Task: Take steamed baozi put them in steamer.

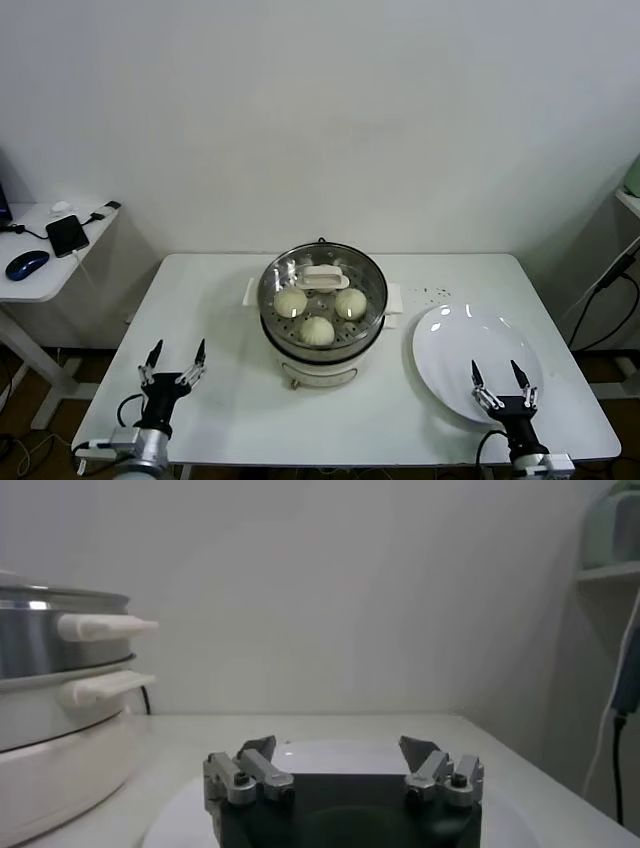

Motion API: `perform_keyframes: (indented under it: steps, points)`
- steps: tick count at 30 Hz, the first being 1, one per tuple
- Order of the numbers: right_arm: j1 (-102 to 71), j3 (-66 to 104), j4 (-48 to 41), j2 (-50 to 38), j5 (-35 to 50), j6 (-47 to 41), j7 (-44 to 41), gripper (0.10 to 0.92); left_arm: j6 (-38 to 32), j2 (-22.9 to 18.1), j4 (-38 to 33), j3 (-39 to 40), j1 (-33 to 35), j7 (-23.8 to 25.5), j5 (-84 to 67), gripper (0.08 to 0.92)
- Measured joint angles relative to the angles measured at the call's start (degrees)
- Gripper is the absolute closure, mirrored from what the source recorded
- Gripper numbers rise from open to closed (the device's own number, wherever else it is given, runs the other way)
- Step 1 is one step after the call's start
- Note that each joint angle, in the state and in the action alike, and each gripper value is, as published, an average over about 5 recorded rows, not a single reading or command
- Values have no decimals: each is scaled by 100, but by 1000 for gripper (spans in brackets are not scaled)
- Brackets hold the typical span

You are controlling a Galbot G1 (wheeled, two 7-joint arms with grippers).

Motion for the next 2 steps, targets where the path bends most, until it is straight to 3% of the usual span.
perform_keyframes:
  steps: [2]
  points:
    - [2, -4, -3, -1, 7, 0, -3, 203, -9, -10, 0, -6, 12, 3, 17, 177]
